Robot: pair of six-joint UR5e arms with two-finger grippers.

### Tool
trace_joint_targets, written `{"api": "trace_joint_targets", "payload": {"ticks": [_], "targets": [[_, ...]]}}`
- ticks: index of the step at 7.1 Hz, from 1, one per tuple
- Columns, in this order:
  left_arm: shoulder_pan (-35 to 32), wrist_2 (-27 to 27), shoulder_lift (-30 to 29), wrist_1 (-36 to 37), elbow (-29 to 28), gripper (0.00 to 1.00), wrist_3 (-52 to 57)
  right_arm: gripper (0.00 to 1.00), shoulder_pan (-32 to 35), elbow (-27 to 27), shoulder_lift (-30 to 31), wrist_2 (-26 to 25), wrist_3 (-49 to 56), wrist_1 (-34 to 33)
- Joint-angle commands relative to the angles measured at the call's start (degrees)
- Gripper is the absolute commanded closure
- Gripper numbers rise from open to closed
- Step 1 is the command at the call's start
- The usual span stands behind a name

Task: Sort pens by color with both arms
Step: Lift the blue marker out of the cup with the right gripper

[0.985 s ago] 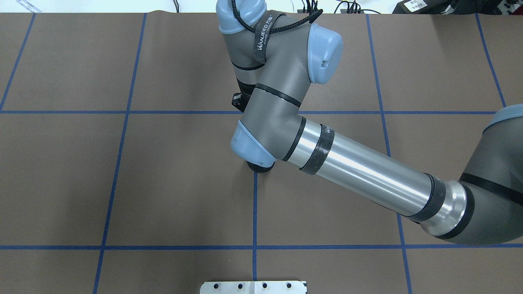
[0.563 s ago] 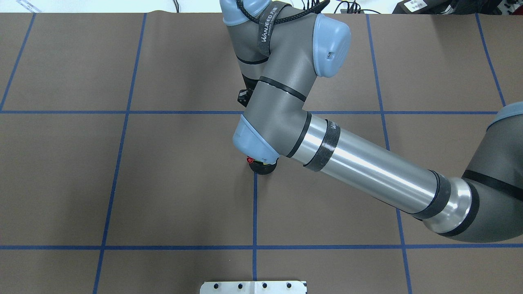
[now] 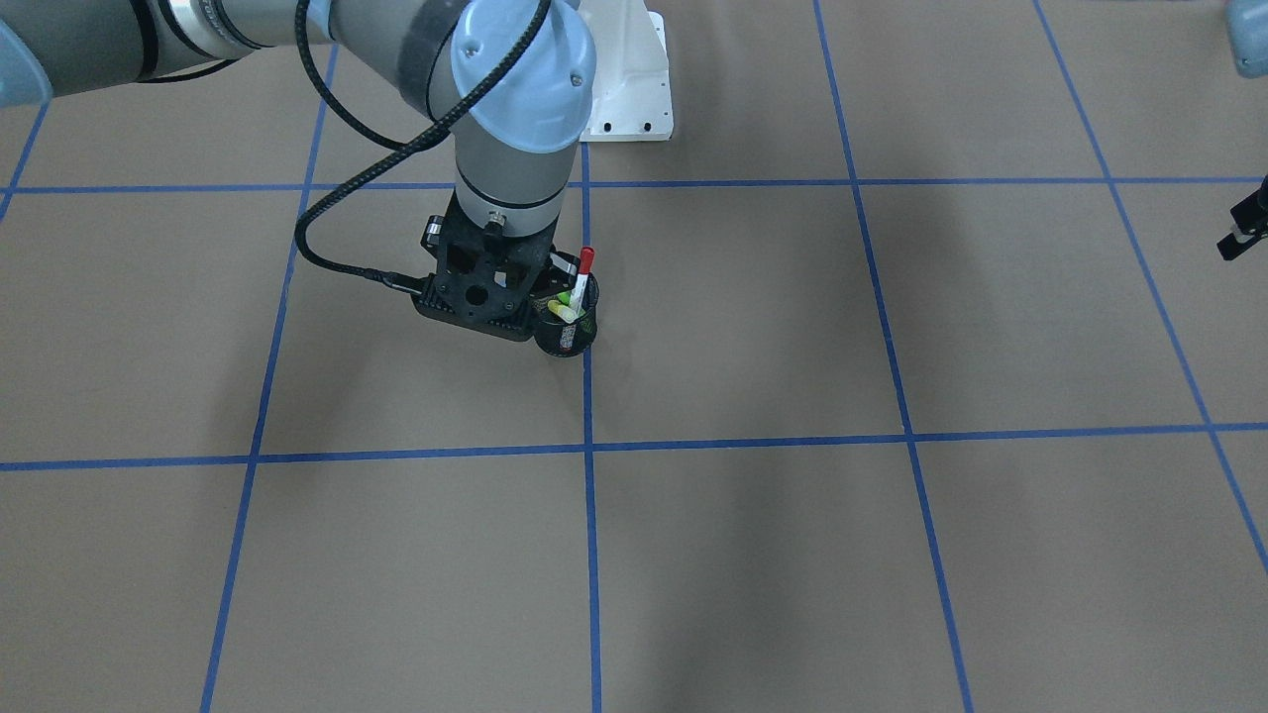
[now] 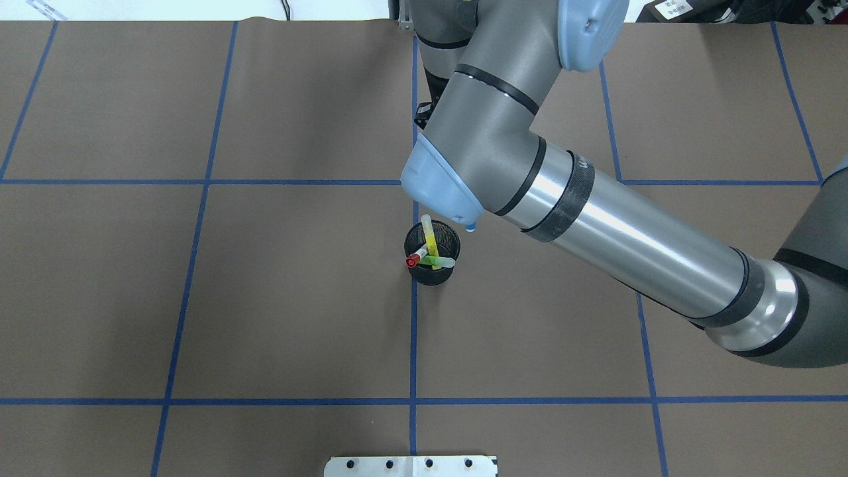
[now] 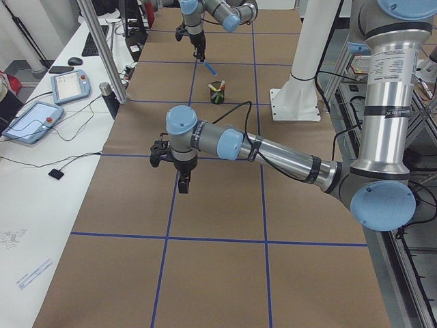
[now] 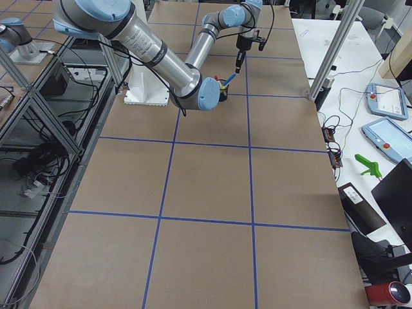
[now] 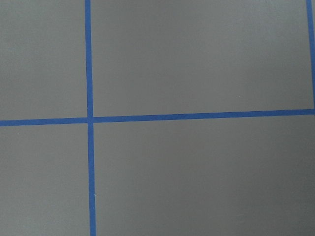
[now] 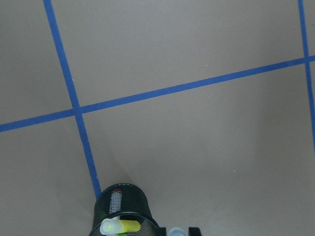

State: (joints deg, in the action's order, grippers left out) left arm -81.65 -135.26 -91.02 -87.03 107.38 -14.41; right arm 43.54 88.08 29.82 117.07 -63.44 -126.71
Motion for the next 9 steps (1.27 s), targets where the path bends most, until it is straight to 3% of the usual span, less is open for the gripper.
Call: {"api": "trace_joint_targets", "payload": {"ticks": [1, 4, 5, 7, 9], "targets": [[0.0, 0.0, 0.0, 0.1, 0.1, 0.00, 0.0, 0.79, 3.3, 0.5, 4.1, 0.2, 10.3, -3.9], [0.3, 0.0, -0.9, 4.5, 2.3, 0.00, 0.3, 0.79, 10.8, -4.6, 8.6, 9.0, 21.9, -9.7], [0.4, -0.3, -1.2, 4.8, 2.7, 0.00, 0.8, 0.79, 13.5, -9.5, 8.2, 12.4, 26.3, -9.0], [0.2, -0.3, -1.7, 5.5, 3.0, 0.00, 0.8, 0.79, 15.3, -18.2, 8.3, 13.4, 33.5, -1.6], [0.3, -0.2, -1.7, 5.6, 3.6, 0.00, 0.6, 0.79, 15.1, -19.9, 8.0, 15.1, 37.2, -1.4]]}}
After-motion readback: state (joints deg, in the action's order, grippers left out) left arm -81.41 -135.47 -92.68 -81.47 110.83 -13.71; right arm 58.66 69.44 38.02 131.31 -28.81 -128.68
